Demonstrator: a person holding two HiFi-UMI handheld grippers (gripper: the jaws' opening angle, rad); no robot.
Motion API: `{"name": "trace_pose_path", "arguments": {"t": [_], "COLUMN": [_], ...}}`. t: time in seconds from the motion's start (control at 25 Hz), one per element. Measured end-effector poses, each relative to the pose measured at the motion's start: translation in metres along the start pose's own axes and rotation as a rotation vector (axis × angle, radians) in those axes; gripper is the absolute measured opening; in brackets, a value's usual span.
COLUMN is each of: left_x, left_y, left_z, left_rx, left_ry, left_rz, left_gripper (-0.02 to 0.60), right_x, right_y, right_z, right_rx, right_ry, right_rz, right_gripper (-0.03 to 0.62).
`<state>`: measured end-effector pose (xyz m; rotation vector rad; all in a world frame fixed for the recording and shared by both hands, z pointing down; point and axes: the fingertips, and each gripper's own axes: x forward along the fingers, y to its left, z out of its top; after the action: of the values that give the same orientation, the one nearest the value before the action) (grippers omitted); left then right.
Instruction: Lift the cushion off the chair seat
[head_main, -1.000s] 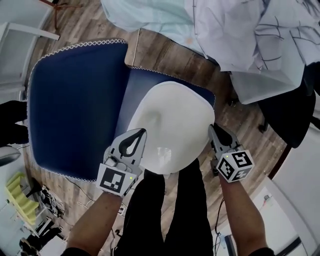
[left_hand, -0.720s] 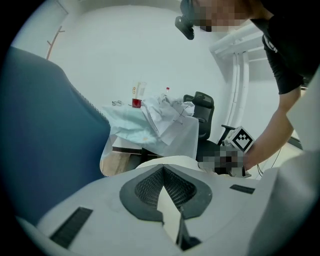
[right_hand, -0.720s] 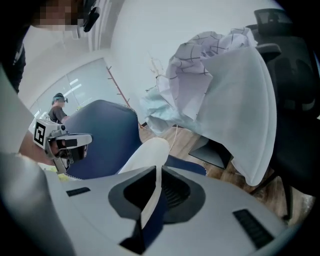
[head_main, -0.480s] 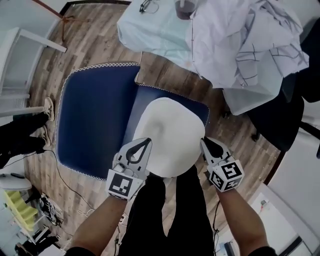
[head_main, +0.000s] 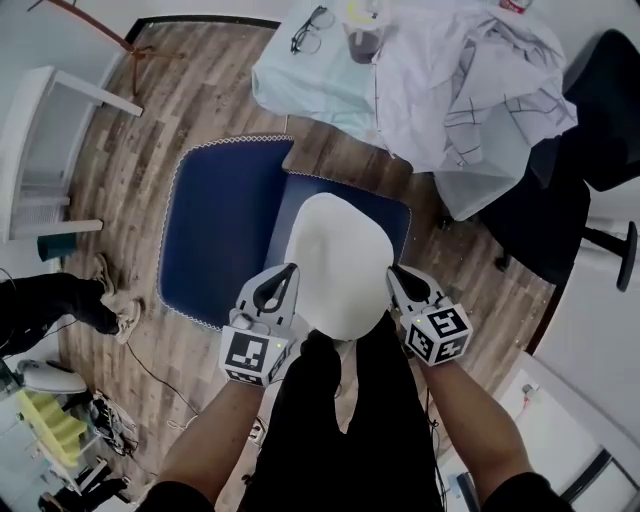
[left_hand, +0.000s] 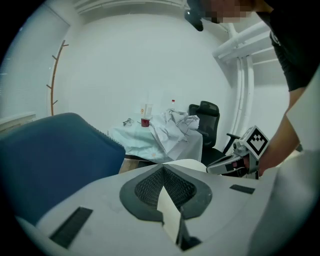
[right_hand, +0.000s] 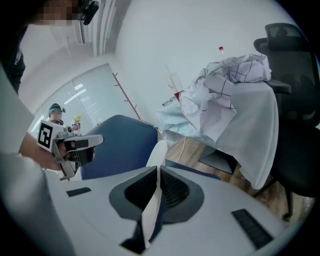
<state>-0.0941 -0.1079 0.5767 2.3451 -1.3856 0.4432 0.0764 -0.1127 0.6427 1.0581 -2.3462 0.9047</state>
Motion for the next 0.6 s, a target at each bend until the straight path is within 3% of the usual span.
{"name": "trace_pose_path", "arguments": {"t": [0.6], "left_x": [-0.046], "left_y": [0.004], "left_z": [0.04], "left_rx": [0.022], "left_ry": [-0.037], "left_rz": [0.038], "left_gripper": [0.003], "right_x": [-0.036], "right_y": [0.053], "right_z": [0.059], "right_rx": [-0.072], "right_ry": [-0.035], "right_rz": [0.023], "right_gripper": [0.025]}}
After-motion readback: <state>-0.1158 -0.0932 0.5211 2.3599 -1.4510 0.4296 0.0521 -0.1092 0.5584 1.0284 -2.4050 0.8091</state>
